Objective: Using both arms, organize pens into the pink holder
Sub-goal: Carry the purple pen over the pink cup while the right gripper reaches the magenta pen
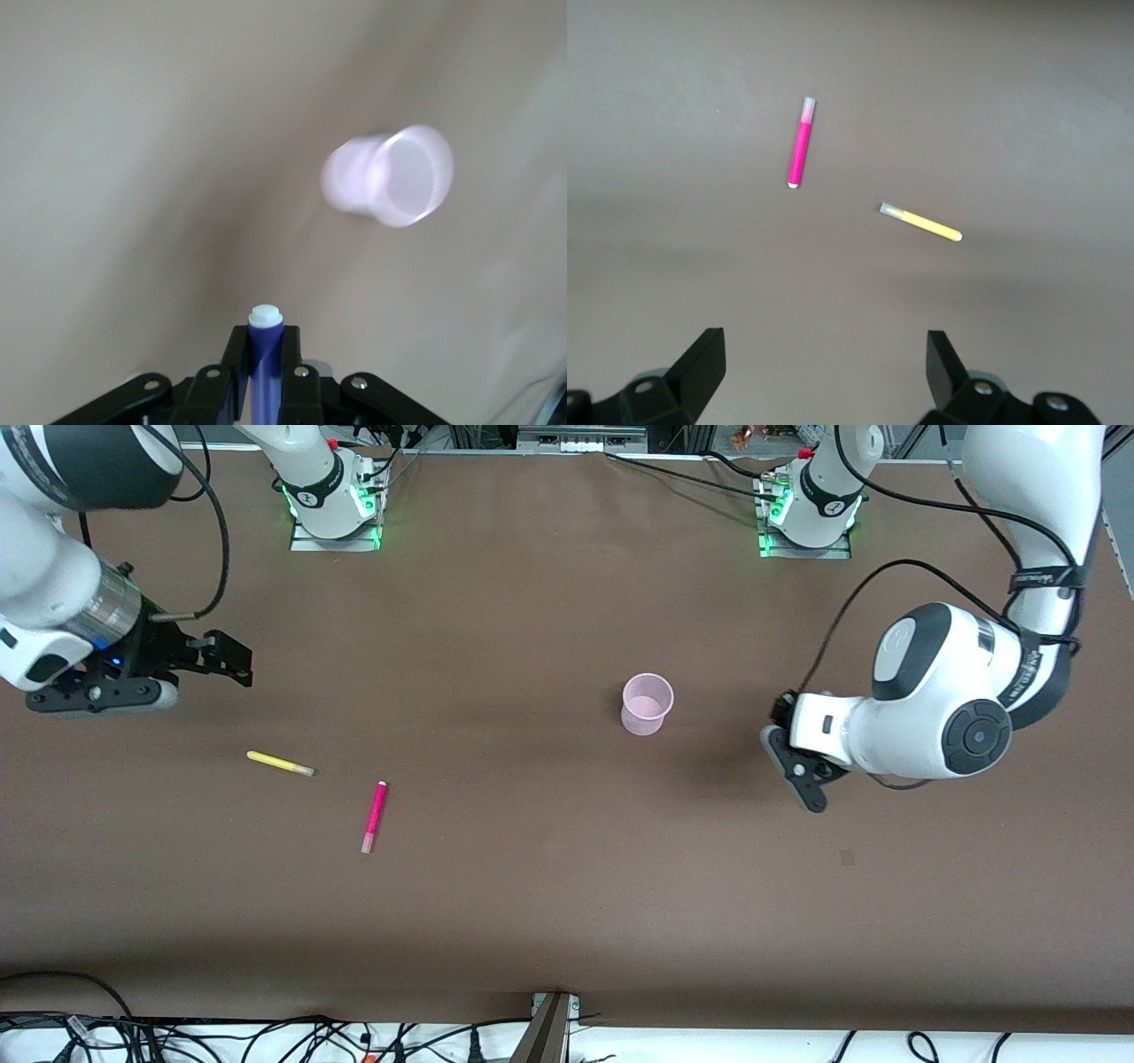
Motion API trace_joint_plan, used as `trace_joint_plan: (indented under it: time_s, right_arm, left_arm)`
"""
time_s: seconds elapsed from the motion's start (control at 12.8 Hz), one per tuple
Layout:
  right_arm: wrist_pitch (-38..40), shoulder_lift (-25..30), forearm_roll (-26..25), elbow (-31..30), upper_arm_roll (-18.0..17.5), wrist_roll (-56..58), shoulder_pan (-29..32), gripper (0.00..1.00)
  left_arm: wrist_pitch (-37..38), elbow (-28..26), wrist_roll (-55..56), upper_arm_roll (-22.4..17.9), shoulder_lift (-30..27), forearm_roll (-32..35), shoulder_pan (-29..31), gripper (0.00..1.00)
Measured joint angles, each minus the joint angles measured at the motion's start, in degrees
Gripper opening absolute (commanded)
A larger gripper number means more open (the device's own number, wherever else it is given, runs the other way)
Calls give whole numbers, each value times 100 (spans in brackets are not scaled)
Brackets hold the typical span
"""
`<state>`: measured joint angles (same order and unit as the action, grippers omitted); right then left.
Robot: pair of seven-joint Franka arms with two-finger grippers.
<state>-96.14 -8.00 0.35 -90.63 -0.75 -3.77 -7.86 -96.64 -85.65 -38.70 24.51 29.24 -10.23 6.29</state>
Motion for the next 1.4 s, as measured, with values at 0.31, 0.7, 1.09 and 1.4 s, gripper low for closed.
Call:
trace_joint_plan:
  time_s: [0.31, 0.7, 1.09, 1.4]
  right_arm:
    - [-24, -307, -1, 5, 0, 9, -1, 100]
    - [-164, -476, 0, 5, 0, 9, -1, 100]
    - [-269, -671, 1, 4, -12, 134, -159, 100]
    - [-443, -919, 6, -1, -16, 116, -283, 100]
  left_arm:
    - [-54, -65, -354, 69, 137, -1477, -89, 0]
    - [-1986, -1008, -1087, 832, 210, -1558, -141, 0]
    - [-4047, -2142, -1806, 1485, 212, -1558, -24, 0]
    - [-4833, -2672, -1819, 1940, 206, -1558, 189, 99]
